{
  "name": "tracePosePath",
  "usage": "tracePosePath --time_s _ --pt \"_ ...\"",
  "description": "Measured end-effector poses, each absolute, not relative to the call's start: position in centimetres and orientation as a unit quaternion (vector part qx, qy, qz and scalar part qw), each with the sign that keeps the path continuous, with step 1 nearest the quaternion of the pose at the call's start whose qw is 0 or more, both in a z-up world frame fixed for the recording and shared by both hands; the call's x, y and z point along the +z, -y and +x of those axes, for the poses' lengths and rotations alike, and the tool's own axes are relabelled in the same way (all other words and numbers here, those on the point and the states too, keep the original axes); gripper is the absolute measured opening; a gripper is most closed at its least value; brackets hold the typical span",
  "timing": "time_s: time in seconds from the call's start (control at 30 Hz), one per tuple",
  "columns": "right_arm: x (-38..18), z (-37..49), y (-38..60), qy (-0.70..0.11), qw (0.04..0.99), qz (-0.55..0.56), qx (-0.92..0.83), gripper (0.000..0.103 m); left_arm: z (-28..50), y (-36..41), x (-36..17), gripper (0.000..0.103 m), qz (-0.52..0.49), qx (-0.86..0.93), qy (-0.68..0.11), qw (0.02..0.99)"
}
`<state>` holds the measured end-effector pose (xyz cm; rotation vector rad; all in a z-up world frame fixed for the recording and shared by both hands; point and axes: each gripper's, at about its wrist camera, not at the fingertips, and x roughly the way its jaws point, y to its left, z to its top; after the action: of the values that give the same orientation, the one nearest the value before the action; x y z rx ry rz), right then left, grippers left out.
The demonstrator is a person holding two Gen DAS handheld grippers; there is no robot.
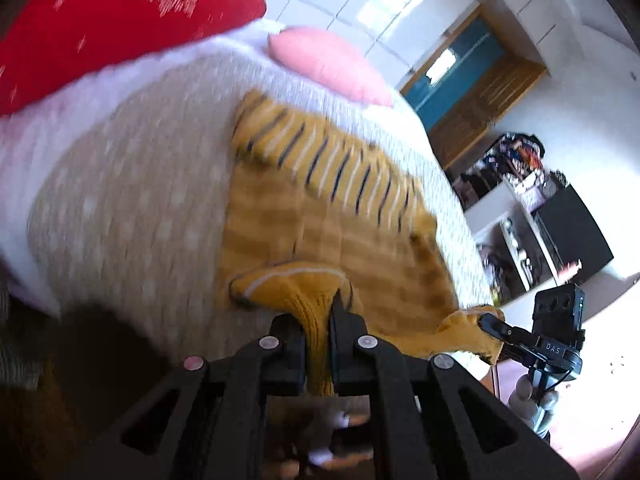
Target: Fold small clothes
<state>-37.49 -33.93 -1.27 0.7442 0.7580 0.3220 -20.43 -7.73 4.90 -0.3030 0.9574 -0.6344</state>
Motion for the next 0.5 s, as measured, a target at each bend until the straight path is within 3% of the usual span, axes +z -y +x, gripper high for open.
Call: tracePosePath --time_s 0.23,0.5 --pt "3.7 -26.7 38.0 -0.318 0.88 0.334 0.111 0.011 -9.5 13.6 8.5 0.009 -0.099 -0.279 -0.421 0.857" --pt "2.1 -15.2 42.0 -0.361 0.875 0.322 0.003 0.013 2.3 20.1 4.1 0.01 -0.056 -0.213 -0.497 0.84"
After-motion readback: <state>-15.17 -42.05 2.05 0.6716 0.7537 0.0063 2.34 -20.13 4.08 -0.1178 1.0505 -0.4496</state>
